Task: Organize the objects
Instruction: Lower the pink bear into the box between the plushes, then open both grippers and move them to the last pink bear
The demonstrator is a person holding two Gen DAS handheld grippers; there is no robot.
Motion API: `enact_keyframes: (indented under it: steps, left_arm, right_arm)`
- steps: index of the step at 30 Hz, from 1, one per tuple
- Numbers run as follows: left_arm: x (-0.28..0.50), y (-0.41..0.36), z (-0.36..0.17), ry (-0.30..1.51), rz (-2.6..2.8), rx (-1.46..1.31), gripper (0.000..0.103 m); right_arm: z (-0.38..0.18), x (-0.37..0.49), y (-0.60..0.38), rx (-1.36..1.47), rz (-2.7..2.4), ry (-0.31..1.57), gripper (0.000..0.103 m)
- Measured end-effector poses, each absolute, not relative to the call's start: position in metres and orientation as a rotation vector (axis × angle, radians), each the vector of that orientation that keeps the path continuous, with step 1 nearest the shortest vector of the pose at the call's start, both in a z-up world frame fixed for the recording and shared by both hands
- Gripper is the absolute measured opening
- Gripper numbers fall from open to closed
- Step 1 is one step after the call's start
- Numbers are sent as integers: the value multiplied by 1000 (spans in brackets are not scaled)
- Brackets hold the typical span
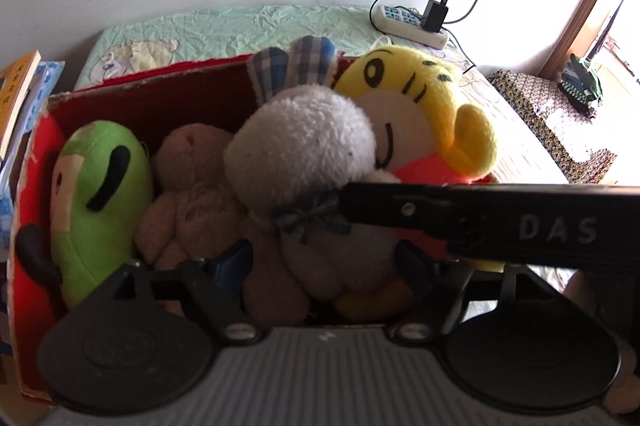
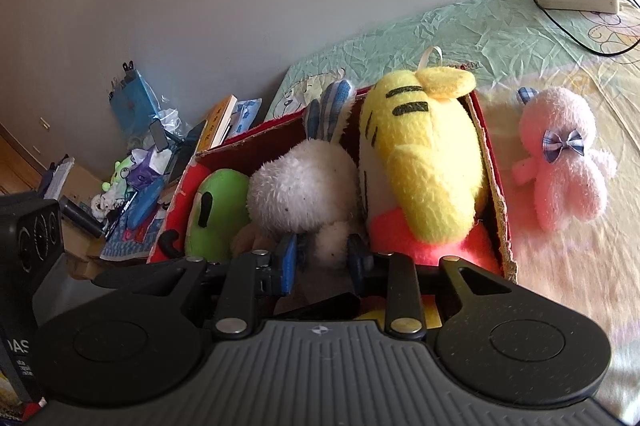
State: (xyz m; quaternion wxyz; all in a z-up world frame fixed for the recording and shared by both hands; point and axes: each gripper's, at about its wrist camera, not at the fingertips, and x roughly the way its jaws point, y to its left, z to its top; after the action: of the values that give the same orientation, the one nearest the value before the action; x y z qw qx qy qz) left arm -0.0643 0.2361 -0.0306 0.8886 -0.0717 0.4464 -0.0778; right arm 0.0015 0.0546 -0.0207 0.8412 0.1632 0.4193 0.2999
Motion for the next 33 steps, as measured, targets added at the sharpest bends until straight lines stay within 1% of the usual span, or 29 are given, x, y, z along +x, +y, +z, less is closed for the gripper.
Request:
enact_keyframes:
  steps: [2,7,14,33]
  left_arm:
    - [-63,236,-31,939,-149,-145,83]
    - [-65,233,-31,950,-128,-122,86]
    - [-68,230,-28,951,-84,-95,89]
    - [-91,189,0,918,233,-90,91]
  right_arm:
    - [-20,-2,52,359,629,879,31]
    - [-17,-8,48,364,622,861,31]
    - [-14,-12,34,393,634,845,31]
    - [1,-6,-15,369,923,846,31]
